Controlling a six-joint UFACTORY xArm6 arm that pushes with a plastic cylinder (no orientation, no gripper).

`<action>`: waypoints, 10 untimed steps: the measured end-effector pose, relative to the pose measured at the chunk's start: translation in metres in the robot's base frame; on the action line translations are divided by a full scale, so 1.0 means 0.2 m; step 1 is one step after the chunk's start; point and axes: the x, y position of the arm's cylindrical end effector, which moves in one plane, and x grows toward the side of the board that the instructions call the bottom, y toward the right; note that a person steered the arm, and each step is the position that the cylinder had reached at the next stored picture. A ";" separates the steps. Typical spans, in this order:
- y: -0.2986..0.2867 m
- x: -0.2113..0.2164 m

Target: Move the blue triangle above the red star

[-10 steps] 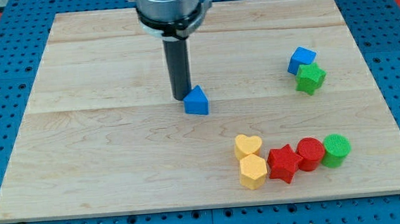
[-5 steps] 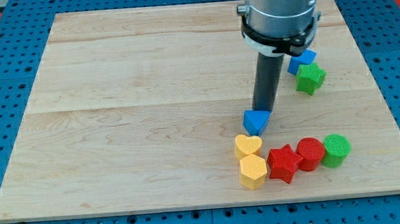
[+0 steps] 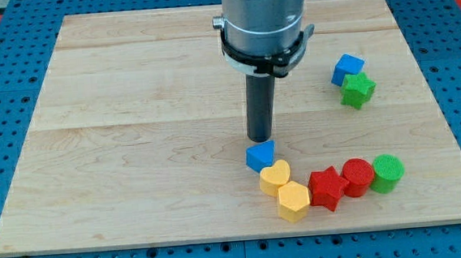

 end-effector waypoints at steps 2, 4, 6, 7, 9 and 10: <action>-0.18 0.25; 0.04 0.27; 0.11 0.22; 0.16 0.22; -0.02 0.25; -0.29 0.27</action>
